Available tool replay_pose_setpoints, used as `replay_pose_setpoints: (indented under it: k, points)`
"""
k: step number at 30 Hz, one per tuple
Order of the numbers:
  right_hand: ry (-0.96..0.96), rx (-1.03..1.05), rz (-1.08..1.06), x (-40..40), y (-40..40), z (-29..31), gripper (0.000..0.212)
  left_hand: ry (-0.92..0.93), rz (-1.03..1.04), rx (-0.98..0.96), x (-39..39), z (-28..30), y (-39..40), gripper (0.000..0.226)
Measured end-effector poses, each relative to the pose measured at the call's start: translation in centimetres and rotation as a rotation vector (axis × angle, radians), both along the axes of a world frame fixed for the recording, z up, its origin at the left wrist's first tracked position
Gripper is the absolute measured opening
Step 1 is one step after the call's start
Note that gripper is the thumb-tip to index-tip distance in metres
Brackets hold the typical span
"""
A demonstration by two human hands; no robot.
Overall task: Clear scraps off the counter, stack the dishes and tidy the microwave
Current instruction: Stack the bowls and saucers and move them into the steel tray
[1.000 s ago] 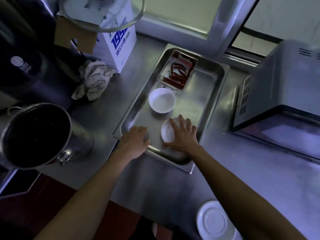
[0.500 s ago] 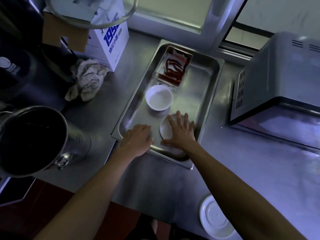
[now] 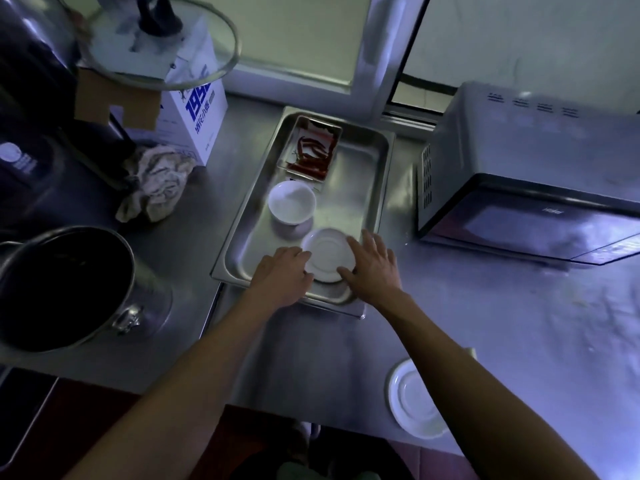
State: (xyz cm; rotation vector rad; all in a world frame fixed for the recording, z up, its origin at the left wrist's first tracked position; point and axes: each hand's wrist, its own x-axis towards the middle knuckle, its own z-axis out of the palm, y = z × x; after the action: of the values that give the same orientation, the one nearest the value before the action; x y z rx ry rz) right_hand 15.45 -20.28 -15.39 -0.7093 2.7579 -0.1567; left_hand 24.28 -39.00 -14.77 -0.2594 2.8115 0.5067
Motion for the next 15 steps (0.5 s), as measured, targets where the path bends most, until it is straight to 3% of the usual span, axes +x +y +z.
replay_pose_setpoints:
  k: [8, 15]
  points:
    - [0.014, -0.054, -0.122, 5.0, 9.7, 1.7, 0.073, 0.106, -0.086, -0.058, 3.0, 3.0, 7.7, 0.047]
    - [-0.039, -0.054, -0.241, 12.2, 19.9, 1.1, 0.072, 0.116, -0.186, -0.056, 8.1, 2.2, 16.6, 0.045]
